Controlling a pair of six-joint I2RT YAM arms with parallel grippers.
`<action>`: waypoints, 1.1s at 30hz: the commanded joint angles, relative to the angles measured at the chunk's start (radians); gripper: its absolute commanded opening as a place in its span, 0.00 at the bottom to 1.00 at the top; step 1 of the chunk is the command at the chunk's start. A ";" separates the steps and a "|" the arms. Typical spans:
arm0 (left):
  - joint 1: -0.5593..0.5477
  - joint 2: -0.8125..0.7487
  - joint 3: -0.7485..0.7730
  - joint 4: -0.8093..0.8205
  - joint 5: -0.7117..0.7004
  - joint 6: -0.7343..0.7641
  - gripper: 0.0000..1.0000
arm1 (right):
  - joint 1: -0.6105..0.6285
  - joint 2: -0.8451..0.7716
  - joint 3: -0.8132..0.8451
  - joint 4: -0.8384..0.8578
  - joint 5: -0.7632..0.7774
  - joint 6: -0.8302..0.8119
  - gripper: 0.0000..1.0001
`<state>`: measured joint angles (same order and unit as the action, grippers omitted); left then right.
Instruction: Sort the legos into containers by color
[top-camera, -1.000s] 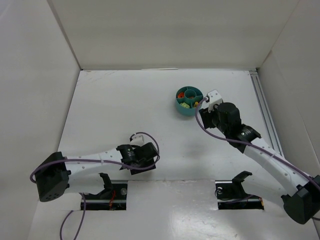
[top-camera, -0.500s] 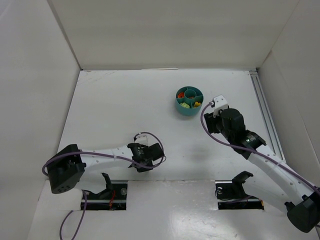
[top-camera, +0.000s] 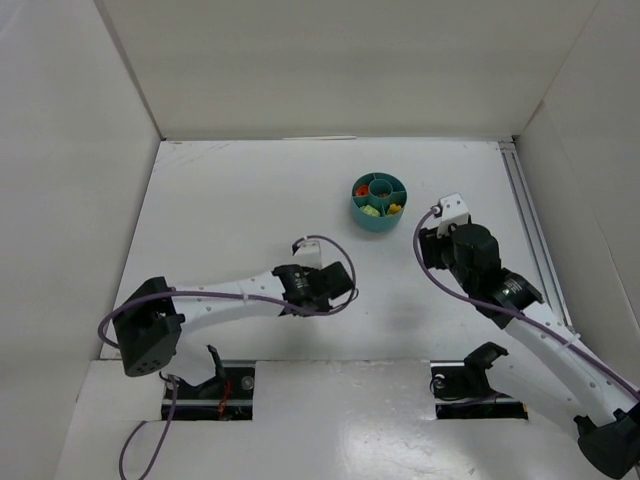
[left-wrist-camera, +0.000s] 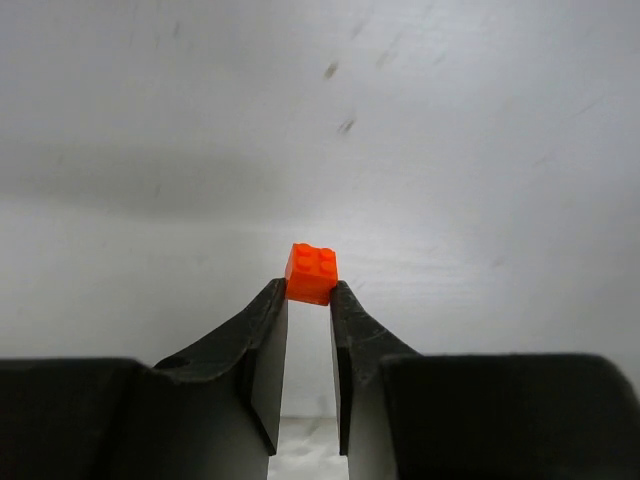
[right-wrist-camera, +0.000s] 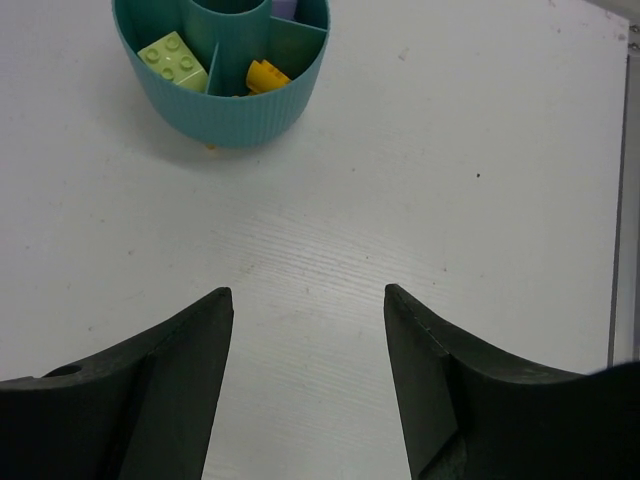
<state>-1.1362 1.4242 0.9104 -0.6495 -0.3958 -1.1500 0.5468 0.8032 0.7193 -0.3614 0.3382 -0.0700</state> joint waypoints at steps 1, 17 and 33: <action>0.056 0.015 0.181 0.020 -0.152 0.148 0.04 | -0.022 -0.056 -0.021 0.006 0.067 0.026 0.67; 0.427 0.568 1.019 0.251 0.159 0.748 0.06 | -0.142 -0.070 -0.089 0.021 0.196 0.041 0.75; 0.498 0.812 1.260 0.303 0.396 0.865 0.07 | -0.189 -0.042 -0.098 0.044 0.205 0.041 0.75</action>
<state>-0.6415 2.2223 2.0987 -0.3923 -0.0566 -0.3218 0.3649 0.7582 0.6235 -0.3660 0.5209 -0.0444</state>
